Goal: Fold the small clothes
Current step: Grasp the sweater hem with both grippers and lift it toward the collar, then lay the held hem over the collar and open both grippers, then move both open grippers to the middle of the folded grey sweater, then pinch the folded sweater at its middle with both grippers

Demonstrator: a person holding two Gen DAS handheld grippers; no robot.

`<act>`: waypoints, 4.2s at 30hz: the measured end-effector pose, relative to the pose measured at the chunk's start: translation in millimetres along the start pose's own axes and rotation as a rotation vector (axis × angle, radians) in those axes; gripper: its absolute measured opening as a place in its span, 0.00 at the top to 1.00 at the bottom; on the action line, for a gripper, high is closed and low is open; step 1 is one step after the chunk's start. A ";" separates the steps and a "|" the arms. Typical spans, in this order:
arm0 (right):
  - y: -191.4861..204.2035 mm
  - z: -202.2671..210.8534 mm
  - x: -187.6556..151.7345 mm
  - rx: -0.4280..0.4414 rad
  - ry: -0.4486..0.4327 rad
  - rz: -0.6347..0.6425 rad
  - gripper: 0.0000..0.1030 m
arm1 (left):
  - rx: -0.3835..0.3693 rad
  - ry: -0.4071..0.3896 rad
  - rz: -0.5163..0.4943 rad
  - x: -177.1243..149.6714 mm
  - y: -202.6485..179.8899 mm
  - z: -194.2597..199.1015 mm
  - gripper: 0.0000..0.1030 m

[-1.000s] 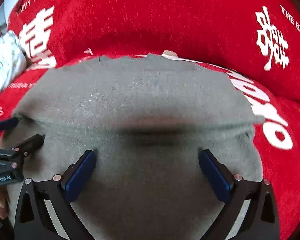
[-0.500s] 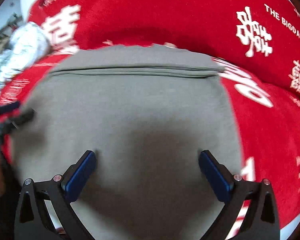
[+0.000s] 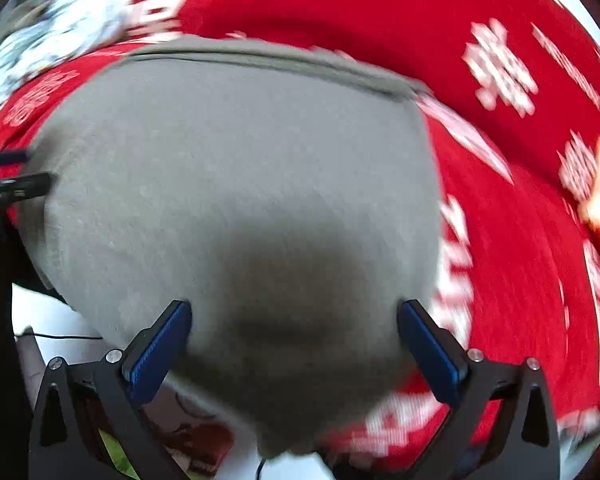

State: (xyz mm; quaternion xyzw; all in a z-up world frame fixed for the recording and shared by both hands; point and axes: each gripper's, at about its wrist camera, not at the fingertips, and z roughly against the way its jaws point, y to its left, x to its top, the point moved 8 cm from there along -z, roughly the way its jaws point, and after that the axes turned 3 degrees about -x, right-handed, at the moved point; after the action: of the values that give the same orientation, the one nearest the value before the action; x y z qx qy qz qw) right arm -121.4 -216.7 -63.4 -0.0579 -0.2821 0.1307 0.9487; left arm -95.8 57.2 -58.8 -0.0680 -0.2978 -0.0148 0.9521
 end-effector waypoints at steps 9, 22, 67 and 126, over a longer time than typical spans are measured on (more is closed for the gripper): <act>-18.0 -7.4 -32.0 0.115 0.080 -0.376 0.00 | -0.144 0.209 0.392 -49.9 50.9 -25.1 0.00; -10.1 -21.3 -56.7 0.241 0.118 -0.610 0.00 | -0.189 0.230 0.342 -62.8 22.5 -34.7 0.00; -66.2 2.3 68.8 0.499 -0.299 -0.685 0.08 | -0.494 -0.129 0.465 67.1 51.9 12.1 0.01; 1.6 -6.1 113.0 0.265 -0.288 0.411 0.88 | -0.296 -0.079 -0.256 143.6 1.5 -12.2 0.13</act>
State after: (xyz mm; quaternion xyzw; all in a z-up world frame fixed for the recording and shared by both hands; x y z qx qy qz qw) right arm -27.2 -183.7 -10.1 0.0295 -0.3766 0.3631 0.8517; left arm 29.3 58.8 12.8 -0.1693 -0.3358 -0.1765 0.9096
